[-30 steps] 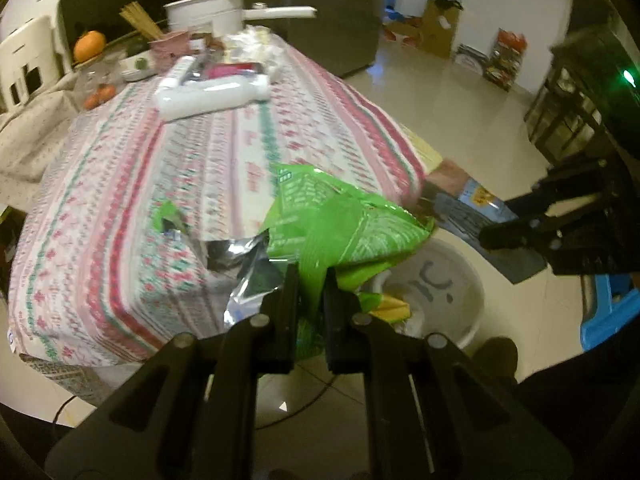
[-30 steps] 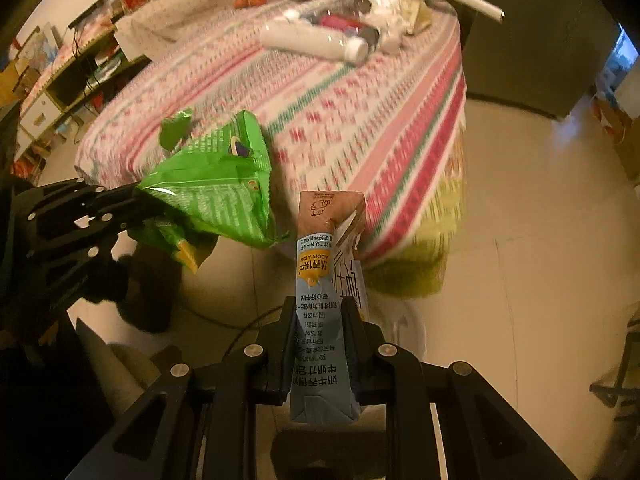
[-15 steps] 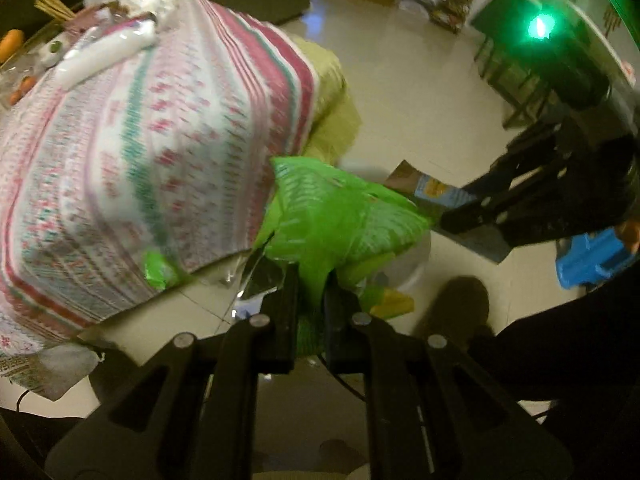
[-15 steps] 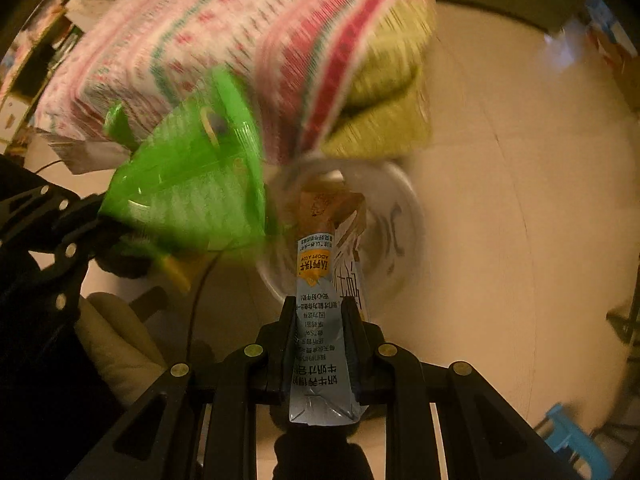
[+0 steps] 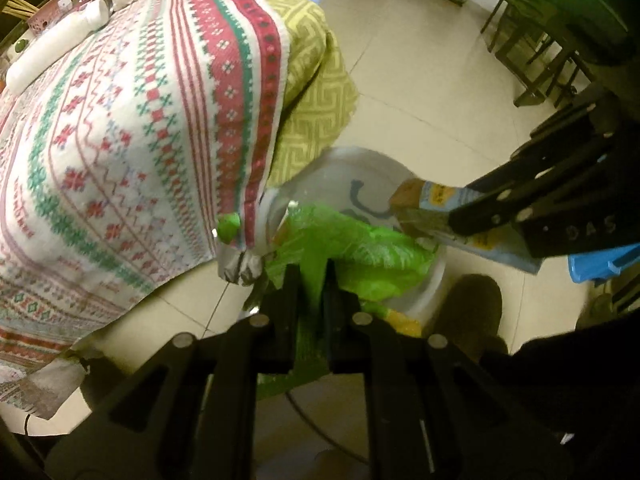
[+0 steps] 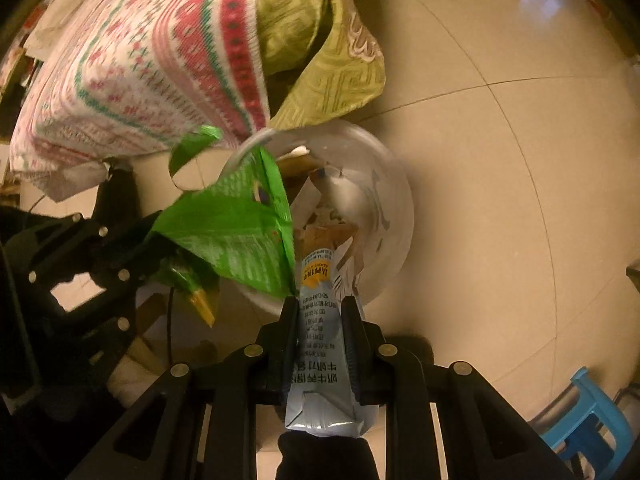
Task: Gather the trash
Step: 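Carry the green bag and drink carton down over the white bin, then open both tools to drop the bag and carton into the bin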
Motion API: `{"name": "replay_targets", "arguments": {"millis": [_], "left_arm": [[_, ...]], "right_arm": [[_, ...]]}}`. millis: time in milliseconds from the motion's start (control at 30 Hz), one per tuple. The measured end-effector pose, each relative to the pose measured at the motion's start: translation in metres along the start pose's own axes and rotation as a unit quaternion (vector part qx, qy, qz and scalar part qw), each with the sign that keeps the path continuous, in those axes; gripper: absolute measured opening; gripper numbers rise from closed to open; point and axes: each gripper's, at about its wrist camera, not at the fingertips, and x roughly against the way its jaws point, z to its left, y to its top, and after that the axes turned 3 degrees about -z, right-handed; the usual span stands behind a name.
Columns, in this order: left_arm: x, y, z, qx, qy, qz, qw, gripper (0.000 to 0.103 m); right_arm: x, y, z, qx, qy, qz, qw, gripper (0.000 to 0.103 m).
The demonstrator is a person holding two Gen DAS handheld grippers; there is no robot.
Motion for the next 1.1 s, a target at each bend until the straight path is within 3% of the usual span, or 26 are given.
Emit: {"name": "replay_targets", "arguments": {"millis": [267, 367, 400, 467, 500, 633, 767, 1100], "left_arm": [[-0.006, 0.010, 0.002, 0.015, -0.017, -0.030, 0.9993, 0.015], [-0.004, 0.010, 0.005, 0.017, -0.011, -0.038, 0.9991, 0.033], [-0.002, 0.011, 0.007, 0.020, -0.011, -0.038, 0.9990, 0.043], [0.001, 0.013, 0.011, 0.028, -0.011, -0.040, 0.9987, 0.053], [0.003, 0.013, 0.013, 0.032, -0.012, -0.041, 0.9986, 0.053], [0.017, 0.014, 0.021, 0.043, -0.016, -0.041, 0.9981, 0.056], [0.034, 0.011, 0.029, 0.054, -0.019, -0.044, 0.9974, 0.069], [0.077, 0.009, 0.051, 0.084, -0.007, -0.058, 0.9947, 0.074]], "right_arm": [[0.000, 0.018, -0.013, -0.034, 0.033, -0.007, 0.999, 0.021], [0.002, 0.023, -0.025, -0.065, 0.054, -0.015, 0.996, 0.023], [0.005, 0.022, -0.027, -0.071, 0.059, -0.018, 0.996, 0.026], [0.012, 0.023, -0.030, -0.074, 0.057, -0.027, 0.995, 0.035], [0.015, 0.023, -0.031, -0.074, 0.055, -0.031, 0.995, 0.039], [0.031, 0.023, -0.031, -0.065, 0.053, -0.042, 0.996, 0.041], [0.053, 0.019, -0.023, -0.034, 0.049, -0.059, 0.997, 0.049], [0.108, 0.024, 0.009, 0.014, 0.039, -0.136, 0.990, 0.062]]}}
